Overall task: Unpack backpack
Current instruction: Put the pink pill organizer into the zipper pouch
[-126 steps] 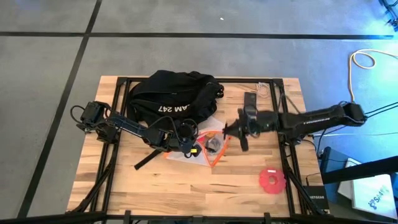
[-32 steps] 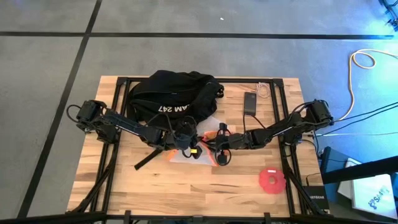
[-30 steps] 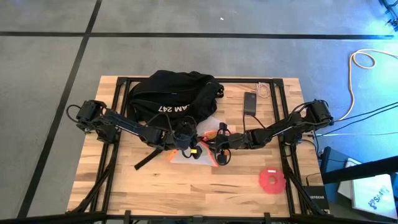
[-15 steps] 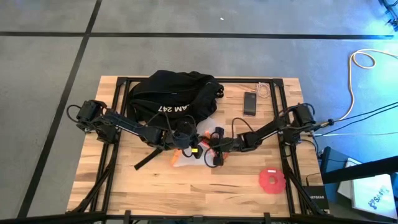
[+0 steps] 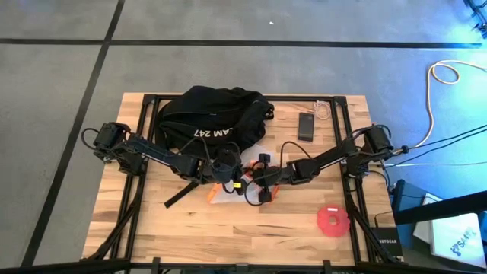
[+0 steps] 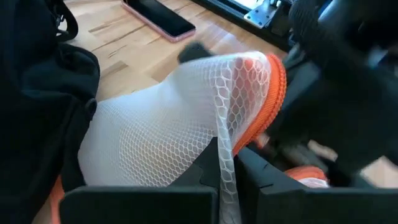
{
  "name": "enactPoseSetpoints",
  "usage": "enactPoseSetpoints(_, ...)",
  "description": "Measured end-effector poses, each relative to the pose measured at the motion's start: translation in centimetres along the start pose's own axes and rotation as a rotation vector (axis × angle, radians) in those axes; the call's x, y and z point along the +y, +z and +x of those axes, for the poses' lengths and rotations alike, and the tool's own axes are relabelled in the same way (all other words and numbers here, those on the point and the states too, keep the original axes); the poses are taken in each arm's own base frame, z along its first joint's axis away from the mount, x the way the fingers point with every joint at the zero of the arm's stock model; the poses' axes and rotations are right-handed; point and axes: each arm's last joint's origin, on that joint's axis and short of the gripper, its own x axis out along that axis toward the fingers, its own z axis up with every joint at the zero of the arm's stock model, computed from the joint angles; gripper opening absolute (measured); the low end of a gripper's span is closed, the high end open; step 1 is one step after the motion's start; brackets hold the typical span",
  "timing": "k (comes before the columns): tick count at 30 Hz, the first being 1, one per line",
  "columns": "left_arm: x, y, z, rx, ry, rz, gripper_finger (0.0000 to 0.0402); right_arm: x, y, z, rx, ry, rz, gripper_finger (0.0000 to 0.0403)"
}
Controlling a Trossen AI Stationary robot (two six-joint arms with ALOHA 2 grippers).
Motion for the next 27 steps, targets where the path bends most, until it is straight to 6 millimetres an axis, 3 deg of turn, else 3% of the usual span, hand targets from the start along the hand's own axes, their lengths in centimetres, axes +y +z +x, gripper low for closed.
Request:
enactPoseSetpoints(5, 0.2, -0.5, 0.0, 0.035, 0.022, 0.026, 0.0, -0.6, 1.7, -2.3, -0.033, 0.008, 0.115, 0.001)
enactPoseSetpoints(12, 0.4, -1.2, 0.5, 0.067, 0.048, 0.049, 0.0, -0.8, 3.6, -7.2, -0.067, 0.089, 0.224, 0.001)
enactPoseSetpoints(18, 0.5, -1.6, 0.9, 0.067, 0.07, 0.042, 0.0, -1.5, 2.1, -9.8, 0.128, 0.068, 0.222, 0.001)
enactPoseSetpoints(27, 0.6, -1.9, 1.1, 0.072, 0.078, 0.041, 0.0, -4.3, 0.3, -11.6, 0.275, -0.324, 0.166, 0.001)
